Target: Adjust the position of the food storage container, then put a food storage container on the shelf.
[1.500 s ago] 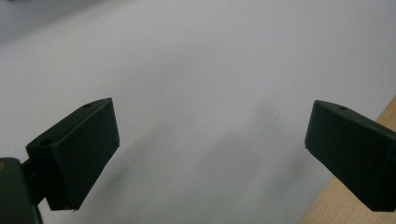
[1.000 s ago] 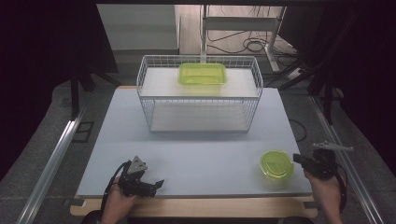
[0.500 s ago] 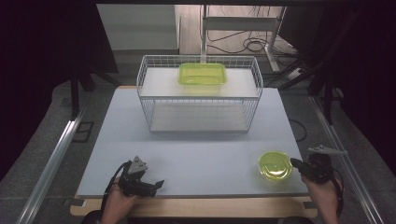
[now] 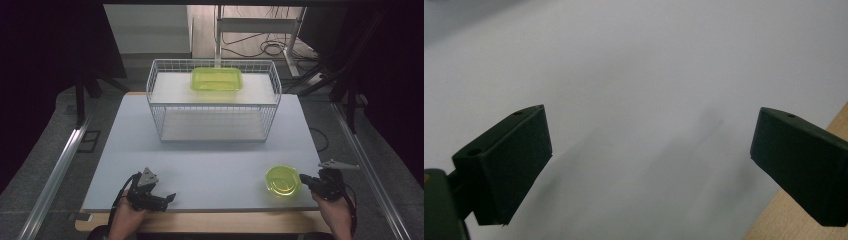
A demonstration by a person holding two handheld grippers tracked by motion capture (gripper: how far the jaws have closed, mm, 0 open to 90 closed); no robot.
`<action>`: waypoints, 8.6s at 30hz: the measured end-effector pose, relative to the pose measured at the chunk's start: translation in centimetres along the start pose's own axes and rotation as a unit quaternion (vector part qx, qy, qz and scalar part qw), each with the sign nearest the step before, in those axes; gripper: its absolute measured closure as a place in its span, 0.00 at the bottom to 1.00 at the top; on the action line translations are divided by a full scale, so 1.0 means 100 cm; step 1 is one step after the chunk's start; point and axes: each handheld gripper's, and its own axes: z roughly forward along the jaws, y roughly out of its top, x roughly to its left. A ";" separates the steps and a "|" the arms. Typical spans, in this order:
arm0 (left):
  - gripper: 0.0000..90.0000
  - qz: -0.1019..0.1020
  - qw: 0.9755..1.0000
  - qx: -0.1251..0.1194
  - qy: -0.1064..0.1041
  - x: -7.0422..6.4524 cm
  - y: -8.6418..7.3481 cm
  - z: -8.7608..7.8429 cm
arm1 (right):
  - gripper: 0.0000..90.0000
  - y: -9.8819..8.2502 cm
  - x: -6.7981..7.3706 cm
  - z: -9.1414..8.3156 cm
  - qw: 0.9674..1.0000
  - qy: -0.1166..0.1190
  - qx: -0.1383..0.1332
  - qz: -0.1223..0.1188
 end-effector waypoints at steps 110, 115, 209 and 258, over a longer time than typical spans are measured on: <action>0.03 0.040 0.999 -0.013 0.007 -0.016 0.000 -0.006 | 0.08 0.013 0.092 0.064 0.983 0.140 -0.020 -0.116; 0.03 0.040 0.999 -0.013 0.006 -0.016 0.000 -0.005 | 0.08 0.016 0.092 0.063 0.983 0.141 -0.023 -0.118; 0.04 0.055 0.998 -0.008 0.007 -0.018 0.001 -0.002 | 0.90 0.073 0.104 0.097 0.928 0.358 0.073 0.071; 0.04 0.049 0.999 -0.005 0.003 -0.017 0.001 -0.002 | 0.91 0.135 0.094 0.061 0.925 0.367 -0.003 0.098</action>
